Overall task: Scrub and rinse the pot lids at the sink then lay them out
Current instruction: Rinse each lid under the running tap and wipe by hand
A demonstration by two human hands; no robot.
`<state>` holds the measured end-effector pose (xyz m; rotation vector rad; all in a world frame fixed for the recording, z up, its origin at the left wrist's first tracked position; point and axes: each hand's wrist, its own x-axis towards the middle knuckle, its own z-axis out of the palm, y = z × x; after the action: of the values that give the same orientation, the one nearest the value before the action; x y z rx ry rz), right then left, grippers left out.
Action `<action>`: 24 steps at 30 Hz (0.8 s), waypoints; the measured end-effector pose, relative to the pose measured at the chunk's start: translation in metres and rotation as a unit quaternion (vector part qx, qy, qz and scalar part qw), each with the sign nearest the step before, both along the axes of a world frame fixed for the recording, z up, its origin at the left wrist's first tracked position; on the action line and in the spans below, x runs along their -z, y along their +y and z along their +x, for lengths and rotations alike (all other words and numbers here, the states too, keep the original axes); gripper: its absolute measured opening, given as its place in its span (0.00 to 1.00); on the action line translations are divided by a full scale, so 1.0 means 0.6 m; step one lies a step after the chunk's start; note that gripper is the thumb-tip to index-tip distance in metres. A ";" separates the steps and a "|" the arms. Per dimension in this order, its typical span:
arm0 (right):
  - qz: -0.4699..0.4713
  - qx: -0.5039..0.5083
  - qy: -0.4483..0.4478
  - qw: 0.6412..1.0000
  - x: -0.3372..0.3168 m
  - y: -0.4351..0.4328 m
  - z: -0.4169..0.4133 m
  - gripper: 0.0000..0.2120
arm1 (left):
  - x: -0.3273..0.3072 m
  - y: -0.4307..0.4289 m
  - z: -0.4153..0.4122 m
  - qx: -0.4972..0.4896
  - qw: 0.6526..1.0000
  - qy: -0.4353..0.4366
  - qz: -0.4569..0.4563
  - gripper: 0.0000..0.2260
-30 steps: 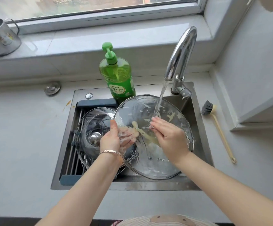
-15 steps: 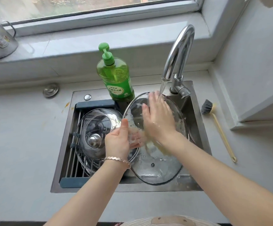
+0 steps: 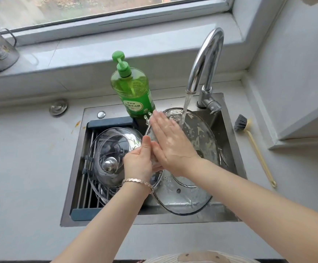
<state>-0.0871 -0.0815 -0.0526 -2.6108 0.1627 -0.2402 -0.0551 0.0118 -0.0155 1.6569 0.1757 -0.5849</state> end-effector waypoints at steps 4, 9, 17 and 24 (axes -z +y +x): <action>0.128 0.199 0.115 0.965 0.009 -0.064 0.043 0.31 | -0.001 -0.004 0.008 -0.004 1.000 0.012 -0.012 0.21; 0.094 0.161 0.026 0.982 0.004 -0.017 0.037 0.29 | -0.009 -0.020 0.024 -0.034 0.999 -0.005 -0.005 0.21; -0.076 -0.064 -0.143 0.985 0.079 0.028 -0.075 0.23 | 0.021 0.004 0.047 -0.100 0.993 0.047 0.034 0.24; 0.032 0.154 0.053 0.986 0.083 0.038 -0.102 0.36 | 0.028 0.015 0.039 -0.176 0.979 0.088 -0.050 0.21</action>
<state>-0.1483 -0.0586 -0.1022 -2.5264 0.6043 -0.1988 -0.0317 0.0210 -0.0323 1.4322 0.5496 -0.4611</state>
